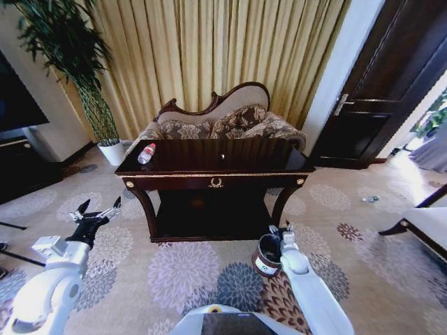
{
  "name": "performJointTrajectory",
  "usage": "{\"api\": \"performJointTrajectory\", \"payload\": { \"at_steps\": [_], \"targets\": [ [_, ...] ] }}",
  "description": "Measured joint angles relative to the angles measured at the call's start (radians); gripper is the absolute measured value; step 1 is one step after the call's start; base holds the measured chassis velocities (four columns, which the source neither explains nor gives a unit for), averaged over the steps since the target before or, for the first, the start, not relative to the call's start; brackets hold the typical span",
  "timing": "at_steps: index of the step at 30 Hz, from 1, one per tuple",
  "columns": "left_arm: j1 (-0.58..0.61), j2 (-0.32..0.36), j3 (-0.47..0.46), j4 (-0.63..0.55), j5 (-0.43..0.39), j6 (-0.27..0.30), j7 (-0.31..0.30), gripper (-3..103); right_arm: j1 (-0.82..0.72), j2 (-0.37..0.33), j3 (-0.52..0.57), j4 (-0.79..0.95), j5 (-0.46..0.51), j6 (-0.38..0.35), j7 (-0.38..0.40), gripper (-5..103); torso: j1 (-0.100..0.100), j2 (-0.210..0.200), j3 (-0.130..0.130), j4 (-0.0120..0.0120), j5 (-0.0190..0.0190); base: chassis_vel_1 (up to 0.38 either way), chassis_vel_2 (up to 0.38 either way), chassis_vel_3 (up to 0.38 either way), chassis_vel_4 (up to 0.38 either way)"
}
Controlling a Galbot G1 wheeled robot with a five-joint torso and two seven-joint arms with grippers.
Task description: Move to the front of the table and place the trash on the table into the trash bin.
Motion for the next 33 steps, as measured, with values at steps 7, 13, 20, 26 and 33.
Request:
{"api": "performJointTrajectory", "payload": {
  "at_steps": [7,13,20,26,33],
  "targets": [
    [-0.005,0.007,0.006,-0.019,-0.011,0.003,-0.001,100,-0.022,-0.039,-0.035,0.265,0.064,-0.024,0.056,100,0.0,0.0,0.0,-0.0001,0.0,0.0,0.0,0.0,0.0],
    [-0.007,0.017,0.001,-0.028,-0.02,0.005,-0.004,100,-0.023,-0.065,-0.048,0.407,0.1,-0.078,0.11,100,0.0,0.0,0.0,-0.0002,-0.0001,0.0,0.0,0.0,0.0],
    [0.008,0.024,-0.001,-0.065,-0.029,0.017,-0.006,100,-0.053,-0.067,-0.033,0.471,0.105,-0.113,0.087,100,0.0,0.0,0.0,-0.0002,0.0001,0.0,0.0,0.0,0.0],
    [-0.001,0.046,-0.015,-0.073,-0.063,0.048,-0.021,100,-0.066,-0.059,-0.021,0.47,0.084,-0.117,0.055,100,0.0,0.0,0.0,-0.0002,0.0,0.0,0.0,0.0,0.0],
    [-0.002,0.052,-0.017,-0.075,-0.072,0.057,-0.023,100,-0.061,-0.054,-0.014,0.466,0.083,-0.11,0.049,100,0.0,0.0,0.0,-0.0002,0.0,0.0,0.0,0.0,0.0]
  ]
}}
